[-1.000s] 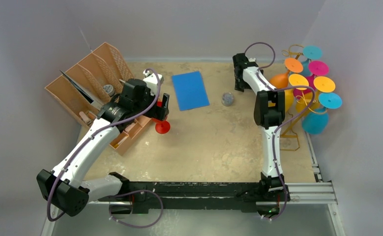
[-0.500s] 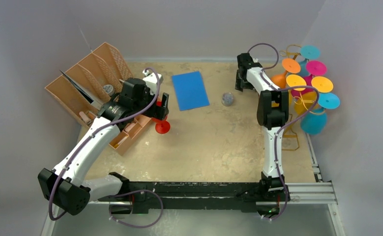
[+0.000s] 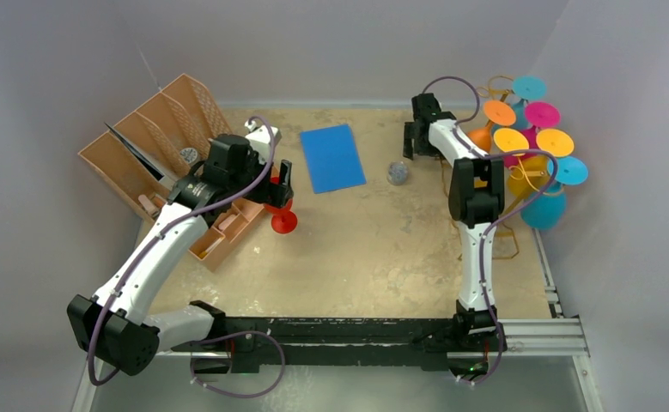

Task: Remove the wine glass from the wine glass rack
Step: Adjust the wine rack at the center of the board.

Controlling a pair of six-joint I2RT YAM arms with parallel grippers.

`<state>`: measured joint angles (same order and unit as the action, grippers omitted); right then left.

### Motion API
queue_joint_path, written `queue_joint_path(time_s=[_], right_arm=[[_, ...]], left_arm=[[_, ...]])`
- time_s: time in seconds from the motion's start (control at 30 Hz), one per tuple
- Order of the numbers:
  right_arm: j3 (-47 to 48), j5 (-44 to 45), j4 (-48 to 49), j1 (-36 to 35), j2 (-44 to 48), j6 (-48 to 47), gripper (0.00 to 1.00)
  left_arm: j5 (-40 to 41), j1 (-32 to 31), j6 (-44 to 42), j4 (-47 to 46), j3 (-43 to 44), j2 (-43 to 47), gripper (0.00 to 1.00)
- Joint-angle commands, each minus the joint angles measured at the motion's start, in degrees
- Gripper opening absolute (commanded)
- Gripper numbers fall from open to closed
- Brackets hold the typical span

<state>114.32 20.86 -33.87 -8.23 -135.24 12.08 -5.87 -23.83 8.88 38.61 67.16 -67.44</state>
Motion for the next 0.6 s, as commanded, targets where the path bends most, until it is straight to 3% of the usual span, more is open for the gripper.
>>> queue_joint_path(time_s=[0.0,0.57], right_arm=[[-0.1,-6.0,0.4,-4.2,1.6,-4.1,0.92],[15.5,-7.1,-5.8,-14.2,-6.7,-10.5,0.93]], left_arm=[[-2.3,1.1,0.9,-2.0,0.5,0.1,0.87],[-2.4,1.9,1.0,-2.2,0.4,1.1,0.87]])
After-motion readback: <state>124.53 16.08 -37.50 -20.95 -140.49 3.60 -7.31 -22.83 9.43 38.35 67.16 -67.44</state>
